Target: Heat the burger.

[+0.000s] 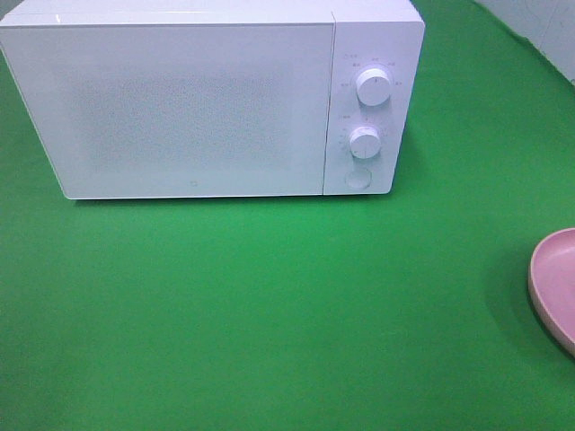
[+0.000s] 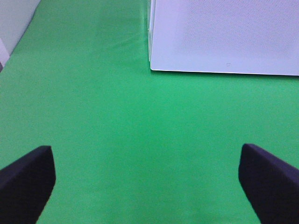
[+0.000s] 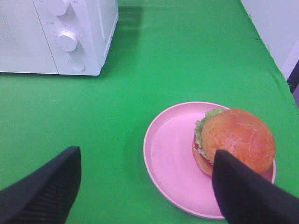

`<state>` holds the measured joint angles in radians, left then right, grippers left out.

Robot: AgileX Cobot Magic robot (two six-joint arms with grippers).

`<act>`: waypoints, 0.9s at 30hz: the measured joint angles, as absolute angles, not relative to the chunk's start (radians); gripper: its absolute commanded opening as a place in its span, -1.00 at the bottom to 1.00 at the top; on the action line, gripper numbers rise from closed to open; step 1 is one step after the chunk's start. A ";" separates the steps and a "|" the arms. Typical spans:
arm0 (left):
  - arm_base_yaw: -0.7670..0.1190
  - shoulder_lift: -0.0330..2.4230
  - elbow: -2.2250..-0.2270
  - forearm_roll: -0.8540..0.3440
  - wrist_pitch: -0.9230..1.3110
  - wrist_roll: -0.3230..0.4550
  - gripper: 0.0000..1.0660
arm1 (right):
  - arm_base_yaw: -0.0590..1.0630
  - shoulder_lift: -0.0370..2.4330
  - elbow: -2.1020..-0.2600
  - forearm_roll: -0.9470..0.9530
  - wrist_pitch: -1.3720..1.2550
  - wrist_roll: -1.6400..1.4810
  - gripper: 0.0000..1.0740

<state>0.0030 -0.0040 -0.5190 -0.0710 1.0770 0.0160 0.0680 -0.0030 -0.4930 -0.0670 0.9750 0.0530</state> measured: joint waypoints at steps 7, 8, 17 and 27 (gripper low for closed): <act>0.031 -0.004 -0.519 -0.071 1.077 0.016 0.89 | 0.068 -0.003 -0.493 -0.067 0.975 0.053 0.39; 0.039 -0.004 -0.519 -0.071 1.077 0.016 0.89 | 0.068 -0.003 -0.493 -0.067 0.975 0.053 0.39; 0.042 -0.004 -0.519 -0.071 1.077 0.017 0.89 | 0.068 -0.003 -0.493 -0.067 0.975 0.053 0.39; 0.042 -0.004 -0.519 -0.071 1.077 0.017 0.89 | 0.068 -0.003 -0.493 -0.067 0.975 0.053 0.39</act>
<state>0.0420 -0.0040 -0.5190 -0.0710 1.0770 0.0170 0.0680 -0.0030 -0.4930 -0.0670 0.9750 0.0530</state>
